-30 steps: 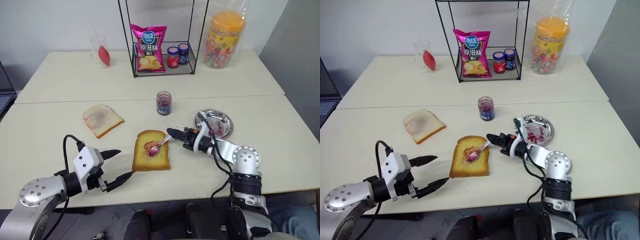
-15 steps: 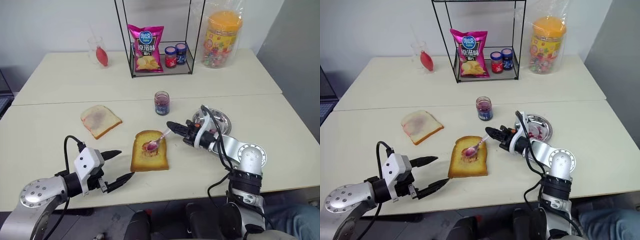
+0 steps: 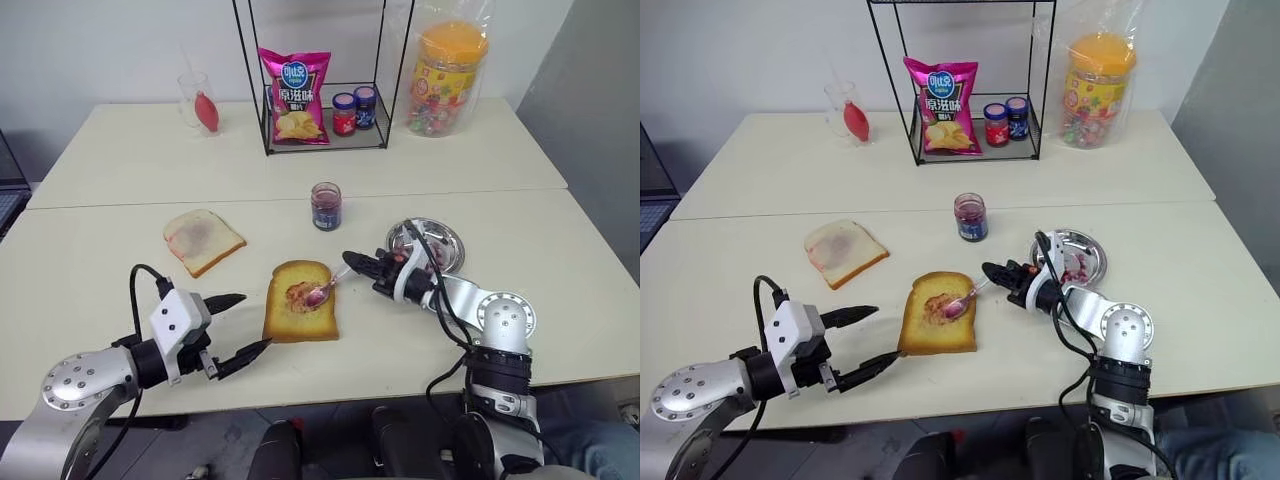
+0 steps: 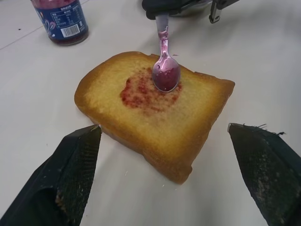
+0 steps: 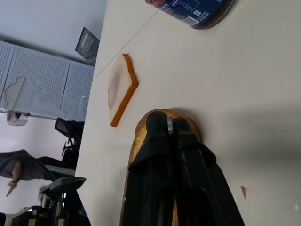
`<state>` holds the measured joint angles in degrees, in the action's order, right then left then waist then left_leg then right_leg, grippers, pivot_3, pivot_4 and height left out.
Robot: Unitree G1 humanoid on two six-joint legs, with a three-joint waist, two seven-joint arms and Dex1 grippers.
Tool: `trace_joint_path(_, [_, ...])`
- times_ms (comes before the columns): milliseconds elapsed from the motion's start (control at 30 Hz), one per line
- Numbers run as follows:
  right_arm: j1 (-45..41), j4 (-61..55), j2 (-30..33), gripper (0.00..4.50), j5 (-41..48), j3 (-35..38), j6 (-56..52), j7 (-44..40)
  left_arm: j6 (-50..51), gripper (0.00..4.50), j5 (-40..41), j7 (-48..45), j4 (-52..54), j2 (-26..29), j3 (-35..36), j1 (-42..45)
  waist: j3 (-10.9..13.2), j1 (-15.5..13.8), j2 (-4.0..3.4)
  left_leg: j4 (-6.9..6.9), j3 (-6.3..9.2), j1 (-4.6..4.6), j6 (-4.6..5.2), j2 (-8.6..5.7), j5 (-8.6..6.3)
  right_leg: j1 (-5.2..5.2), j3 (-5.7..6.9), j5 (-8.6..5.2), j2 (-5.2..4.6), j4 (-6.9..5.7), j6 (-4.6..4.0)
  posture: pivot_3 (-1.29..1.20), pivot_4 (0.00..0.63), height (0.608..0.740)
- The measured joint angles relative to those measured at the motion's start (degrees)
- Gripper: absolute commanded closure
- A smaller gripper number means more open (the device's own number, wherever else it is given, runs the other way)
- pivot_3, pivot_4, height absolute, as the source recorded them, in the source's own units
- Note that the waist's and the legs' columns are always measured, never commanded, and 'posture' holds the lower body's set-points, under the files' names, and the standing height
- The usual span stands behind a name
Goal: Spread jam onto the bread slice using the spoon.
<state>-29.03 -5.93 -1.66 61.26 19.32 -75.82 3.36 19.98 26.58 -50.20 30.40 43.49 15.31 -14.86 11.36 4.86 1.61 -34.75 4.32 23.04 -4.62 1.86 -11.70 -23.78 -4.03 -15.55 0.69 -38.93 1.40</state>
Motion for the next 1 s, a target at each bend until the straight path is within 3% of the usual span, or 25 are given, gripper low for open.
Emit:
trace_joint_path(433, [-3.2,-7.9,6.4,4.47,3.5,-1.7,4.3,-4.0,-0.3,0.0,0.1,-0.8,0.8,0.3,-1.1,3.1,0.0,-0.1,-0.01,-0.01,-0.01,0.01,0.0,-0.01,0.0,-0.01,0.0,0.0,0.0,0.01,0.0,0.0,0.15,0.74])
trace_joint_path(600, [-4.9,-8.3,15.3,4.47,4.4,3.1,8.7,-5.8,6.9,0.0,3.7,0.3,3.7,1.2,-6.5,17.2,0.0,-1.3,0.02,-0.13,0.04,0.13,0.0,-0.11,0.0,0.07,-0.01,0.15,-0.01,0.18,0.26,0.0,0.15,0.74])
trace_joint_path(733, [-1.7,-8.6,21.7,4.47,1.3,4.8,12.9,-7.8,13.1,0.0,6.6,2.2,3.8,-1.1,-12.2,27.3,0.0,-1.3,0.01,-0.1,-0.01,0.17,0.03,-0.11,-0.01,0.08,-0.07,0.26,0.0,0.28,0.51,0.0,0.15,0.74])
trace_joint_path(1000, [2.8,-0.5,24.9,4.47,-3.4,9.3,20.9,-9.9,16.0,0.0,2.1,3.7,-0.7,-6.4,-25.1,39.6,0.0,-1.2,0.02,-0.13,0.0,0.14,0.03,-0.1,-0.01,0.05,-0.09,0.26,0.05,0.13,0.51,0.0,0.15,0.74])
